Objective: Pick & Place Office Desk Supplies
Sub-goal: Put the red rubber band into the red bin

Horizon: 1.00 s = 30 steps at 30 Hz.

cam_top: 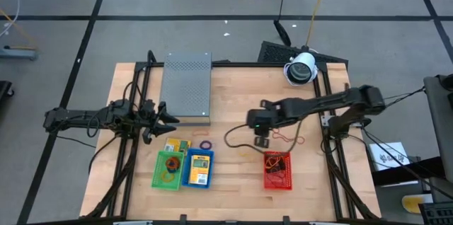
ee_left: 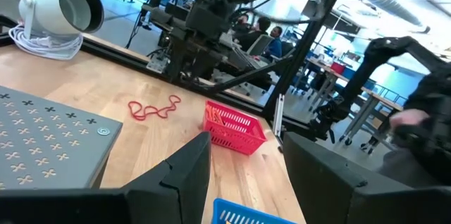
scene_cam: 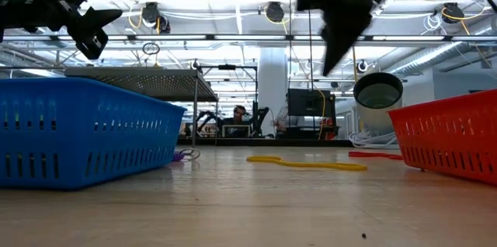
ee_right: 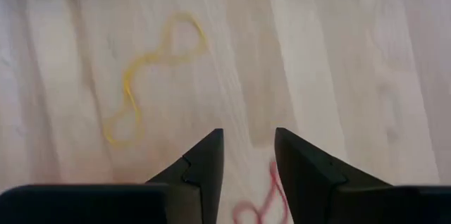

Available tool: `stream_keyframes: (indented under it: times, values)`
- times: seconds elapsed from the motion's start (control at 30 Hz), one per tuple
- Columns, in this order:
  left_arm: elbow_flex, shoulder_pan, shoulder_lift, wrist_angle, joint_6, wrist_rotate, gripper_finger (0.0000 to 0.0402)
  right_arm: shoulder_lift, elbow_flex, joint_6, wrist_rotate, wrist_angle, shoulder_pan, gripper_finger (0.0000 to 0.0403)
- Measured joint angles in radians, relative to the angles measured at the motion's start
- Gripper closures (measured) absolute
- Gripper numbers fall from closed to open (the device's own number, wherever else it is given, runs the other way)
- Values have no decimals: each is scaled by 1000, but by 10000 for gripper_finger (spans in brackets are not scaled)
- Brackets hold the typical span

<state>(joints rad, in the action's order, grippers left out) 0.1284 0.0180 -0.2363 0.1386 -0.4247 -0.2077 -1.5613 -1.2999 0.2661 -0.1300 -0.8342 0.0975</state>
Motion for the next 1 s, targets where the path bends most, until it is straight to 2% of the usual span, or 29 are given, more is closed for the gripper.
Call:
stream_keyframes:
  times: [0.2, 0.3, 0.57, 0.7, 0.9, 1.0]
  values:
    - [0, 0, 0, 0, -1, 0, 215, 129, 204, -16, 7, -14, 0, 268]
    - [0, 0, 0, 0, 0, 0, 215, 152, 258, -16, 25, -25, 4, 254]
    - [0, 0, 0, 0, -1, 0, 215, 153, 326, -183, -103, 32, 15, 205]
    - [0, 0, 0, 0, 0, 0, 215, 145, 352, -274, -134, 64, -10, 178]
    - [0, 0, 0, 0, -1, 0, 215, 110, 366, -384, -126, 156, -69, 149]
    - [0, 0, 0, 0, 0, 0, 215, 76, 366, -405, -53, 177, -99, 140]
